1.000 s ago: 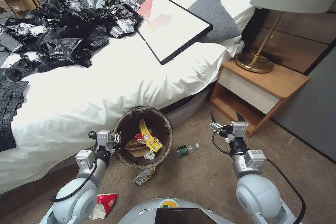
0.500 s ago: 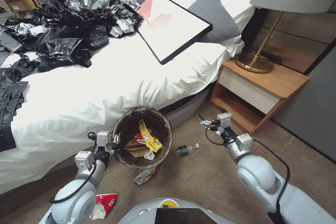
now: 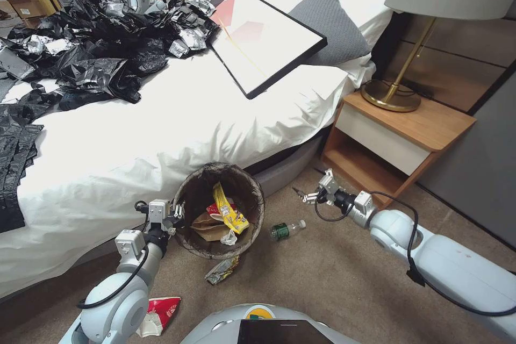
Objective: Pick up the trash bin, then pick up the garbage from the floor and place it into the trash bin.
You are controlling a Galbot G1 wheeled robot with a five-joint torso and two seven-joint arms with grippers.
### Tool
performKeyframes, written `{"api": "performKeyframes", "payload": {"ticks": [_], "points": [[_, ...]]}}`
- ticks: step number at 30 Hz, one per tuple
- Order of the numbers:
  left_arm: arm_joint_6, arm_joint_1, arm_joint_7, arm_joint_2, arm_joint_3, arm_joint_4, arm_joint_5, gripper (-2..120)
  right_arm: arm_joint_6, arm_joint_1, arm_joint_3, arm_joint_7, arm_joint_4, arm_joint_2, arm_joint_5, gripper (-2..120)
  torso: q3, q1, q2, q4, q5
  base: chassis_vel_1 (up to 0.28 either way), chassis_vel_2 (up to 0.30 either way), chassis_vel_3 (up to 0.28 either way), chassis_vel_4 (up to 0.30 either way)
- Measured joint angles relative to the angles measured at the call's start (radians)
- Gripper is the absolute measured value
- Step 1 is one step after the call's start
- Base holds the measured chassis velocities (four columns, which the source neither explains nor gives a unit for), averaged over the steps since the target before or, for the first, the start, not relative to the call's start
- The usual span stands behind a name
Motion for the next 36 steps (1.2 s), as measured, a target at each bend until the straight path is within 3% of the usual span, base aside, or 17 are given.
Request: {"api": "performKeyframes", "payload": {"ticks": [1,3,6,14,21,36], "points": [[0.001,-0.004,-0.001,0.001,0.000,0.001,-0.001,4,0.020,0.072,-0.081,-0.058,-0.052,-0.005,0.009,100,0.000,0.000,0.000,0.0000,0.0000,0.000,0.000,0.000,0.000],[0.001,-0.006,-0.001,0.001,0.000,0.002,-0.002,4,0.026,0.099,-0.112,-0.077,-0.071,-0.005,0.014,100,0.000,0.000,0.000,0.0001,0.0000,0.000,0.000,0.000,0.000],[0.002,-0.013,-0.001,0.002,0.001,0.004,-0.005,4,0.058,0.251,-0.259,-0.155,-0.161,0.005,0.032,100,0.000,0.000,0.000,0.0002,-0.0007,0.000,0.000,0.000,0.000],[0.002,-0.018,-0.002,0.003,0.001,0.007,-0.011,4,0.096,0.435,-0.475,-0.300,-0.336,0.078,0.038,100,0.000,0.000,0.000,0.0001,-0.0001,0.000,0.000,0.000,0.000],[0.002,-0.021,-0.003,0.002,0.000,0.009,-0.013,4,0.104,0.471,-0.543,-0.385,-0.440,0.143,0.024,100,0.000,0.000,0.000,0.0000,-0.0002,0.000,0.000,0.000,0.000],[0.001,-0.034,-0.005,-0.007,0.002,0.017,-0.016,4,0.136,0.428,-0.536,-0.438,-0.624,0.231,-0.027,100,0.000,0.000,0.000,0.0000,-0.0003,0.000,0.000,0.000,0.000]]}}
